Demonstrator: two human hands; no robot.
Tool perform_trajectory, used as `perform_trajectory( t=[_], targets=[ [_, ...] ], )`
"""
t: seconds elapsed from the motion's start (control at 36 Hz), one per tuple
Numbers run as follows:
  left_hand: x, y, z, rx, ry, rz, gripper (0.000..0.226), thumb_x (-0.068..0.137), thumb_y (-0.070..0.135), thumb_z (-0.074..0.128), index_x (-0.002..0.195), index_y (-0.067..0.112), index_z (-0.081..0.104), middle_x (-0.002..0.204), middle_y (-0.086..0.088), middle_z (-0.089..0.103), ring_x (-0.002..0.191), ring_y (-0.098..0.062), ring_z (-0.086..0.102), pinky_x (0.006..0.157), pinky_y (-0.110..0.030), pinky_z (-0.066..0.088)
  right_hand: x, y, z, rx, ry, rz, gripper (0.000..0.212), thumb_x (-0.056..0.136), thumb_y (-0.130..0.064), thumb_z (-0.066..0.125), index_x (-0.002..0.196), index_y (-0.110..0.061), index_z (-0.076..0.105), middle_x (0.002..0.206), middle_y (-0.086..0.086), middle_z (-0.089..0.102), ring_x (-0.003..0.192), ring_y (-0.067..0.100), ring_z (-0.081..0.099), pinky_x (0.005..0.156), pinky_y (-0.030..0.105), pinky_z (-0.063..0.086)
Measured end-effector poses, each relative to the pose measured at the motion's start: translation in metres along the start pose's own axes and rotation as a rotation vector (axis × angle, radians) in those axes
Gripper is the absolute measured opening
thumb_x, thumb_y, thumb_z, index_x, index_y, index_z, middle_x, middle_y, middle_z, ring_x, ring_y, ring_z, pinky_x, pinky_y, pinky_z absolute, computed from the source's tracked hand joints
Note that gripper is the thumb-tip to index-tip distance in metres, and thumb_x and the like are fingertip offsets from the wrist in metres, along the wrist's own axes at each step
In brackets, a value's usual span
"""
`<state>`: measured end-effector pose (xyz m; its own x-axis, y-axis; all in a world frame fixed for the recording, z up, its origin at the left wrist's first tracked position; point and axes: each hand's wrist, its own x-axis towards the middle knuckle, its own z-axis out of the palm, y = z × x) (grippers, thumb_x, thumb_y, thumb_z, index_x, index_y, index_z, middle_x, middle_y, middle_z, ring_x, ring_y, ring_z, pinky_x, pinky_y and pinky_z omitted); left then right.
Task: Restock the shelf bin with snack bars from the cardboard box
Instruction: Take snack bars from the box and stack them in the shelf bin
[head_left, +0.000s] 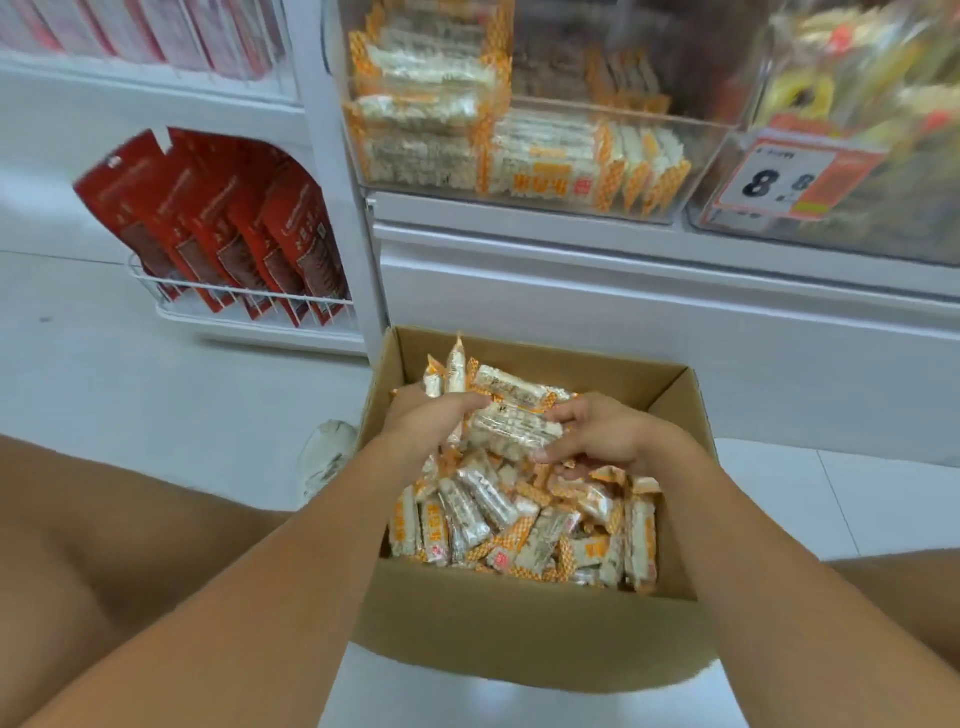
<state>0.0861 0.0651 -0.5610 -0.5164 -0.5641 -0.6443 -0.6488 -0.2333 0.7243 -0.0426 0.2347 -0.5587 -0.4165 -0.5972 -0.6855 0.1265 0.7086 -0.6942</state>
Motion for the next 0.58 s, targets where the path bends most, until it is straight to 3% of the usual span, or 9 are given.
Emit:
perform_trajectory(
  t=[0.06, 0.11, 0.14, 0.19, 0.25, 0.36, 0.44, 0.5, 0.58],
  targets=[
    [-0.015, 0.037, -0.006, -0.011, -0.077, 0.129, 0.116, 0.053, 0.064, 0.087, 0.146, 0.010, 0.045, 0.130, -0.006, 0.065, 0.105, -0.027, 0.066, 0.076, -0.037, 0.055, -0.024, -0.030, -0.020, 0.044, 0.062, -0.111, 0.064, 0.075, -0.008, 0.085, 0.133, -0.011, 0.056, 0.105, 0.006, 0.072, 0.071, 0.015, 0.068, 0.060, 0.022, 0.056],
    [-0.035, 0.086, -0.019, 0.002, -0.121, 0.240, 0.114, 0.060, 0.062, 0.087, 0.148, 0.009, 0.039, 0.125, -0.011, 0.067, 0.091, -0.025, 0.069, 0.061, -0.029, 0.048, -0.047, -0.069, -0.036, 0.150, 0.100, -0.265, 0.044, 0.079, -0.017, 0.080, 0.118, -0.009, 0.063, 0.076, 0.001, 0.068, 0.058, 0.013, 0.059, 0.051, 0.020, 0.050],
    [-0.043, 0.113, -0.029, -0.022, -0.137, 0.277, 0.103, 0.064, 0.058, 0.086, 0.143, 0.007, 0.045, 0.113, -0.012, 0.071, 0.080, -0.024, 0.072, 0.053, -0.027, 0.046, -0.058, -0.089, -0.045, 0.190, 0.114, -0.348, 0.035, 0.082, -0.021, 0.075, 0.112, -0.007, 0.065, 0.070, 0.002, 0.063, 0.055, 0.013, 0.056, 0.050, 0.019, 0.047],
    [-0.057, 0.164, -0.050, -0.140, -0.198, 0.363, 0.058, 0.078, 0.044, 0.081, 0.120, 0.008, 0.064, 0.087, -0.008, 0.072, 0.056, -0.015, 0.067, 0.041, -0.021, 0.041, -0.075, -0.126, -0.063, 0.224, 0.157, -0.496, 0.027, 0.085, -0.027, 0.068, 0.103, -0.006, 0.067, 0.070, 0.004, 0.058, 0.056, 0.014, 0.055, 0.051, 0.020, 0.047],
    [-0.072, 0.211, -0.074, -0.221, -0.197, 0.476, 0.024, 0.087, 0.030, 0.072, 0.101, 0.012, 0.066, 0.088, -0.010, 0.070, 0.049, -0.013, 0.062, 0.038, -0.019, 0.041, -0.087, -0.159, -0.080, 0.211, 0.223, -0.627, 0.028, 0.088, -0.026, 0.066, 0.104, -0.004, 0.069, 0.078, 0.007, 0.059, 0.067, 0.016, 0.060, 0.054, 0.021, 0.051],
    [-0.076, 0.257, -0.114, -0.099, 0.089, 0.592, 0.049, 0.079, 0.029, 0.077, 0.116, 0.001, 0.062, 0.094, -0.010, 0.075, 0.057, -0.020, 0.071, 0.044, -0.024, 0.047, -0.087, -0.212, -0.111, 0.004, 0.454, -0.804, 0.015, 0.093, -0.014, 0.068, 0.106, -0.009, 0.074, 0.084, 0.004, 0.067, 0.073, 0.012, 0.058, 0.064, 0.024, 0.050],
    [-0.068, 0.261, -0.120, 0.006, 0.113, 0.510, 0.045, 0.082, 0.023, 0.072, 0.116, -0.002, 0.061, 0.090, -0.015, 0.075, 0.048, -0.021, 0.066, 0.040, -0.024, 0.046, -0.077, -0.237, -0.131, -0.333, 0.597, -0.876, 0.011, 0.092, -0.019, 0.073, 0.102, -0.018, 0.077, 0.078, -0.013, 0.071, 0.068, 0.000, 0.059, 0.071, 0.025, 0.047],
    [-0.062, 0.265, -0.118, 0.102, 0.130, 0.477, 0.036, 0.086, 0.020, 0.069, 0.111, -0.004, 0.061, 0.089, -0.019, 0.074, 0.041, -0.019, 0.062, 0.031, -0.018, 0.036, -0.069, -0.246, -0.137, -0.472, 0.592, -0.878, 0.014, 0.091, -0.023, 0.074, 0.104, -0.021, 0.077, 0.086, -0.014, 0.074, 0.074, -0.003, 0.063, 0.075, 0.021, 0.048],
    [-0.056, 0.274, -0.120, 0.286, 0.204, 0.528, 0.039, 0.084, 0.025, 0.072, 0.107, -0.005, 0.062, 0.079, -0.018, 0.074, 0.043, -0.018, 0.065, 0.033, -0.018, 0.037, -0.056, -0.255, -0.140, -0.570, 0.573, -0.867, 0.016, 0.091, -0.028, 0.073, 0.107, -0.026, 0.076, 0.087, -0.017, 0.073, 0.077, -0.003, 0.064, 0.073, 0.016, 0.045]
  ],
)
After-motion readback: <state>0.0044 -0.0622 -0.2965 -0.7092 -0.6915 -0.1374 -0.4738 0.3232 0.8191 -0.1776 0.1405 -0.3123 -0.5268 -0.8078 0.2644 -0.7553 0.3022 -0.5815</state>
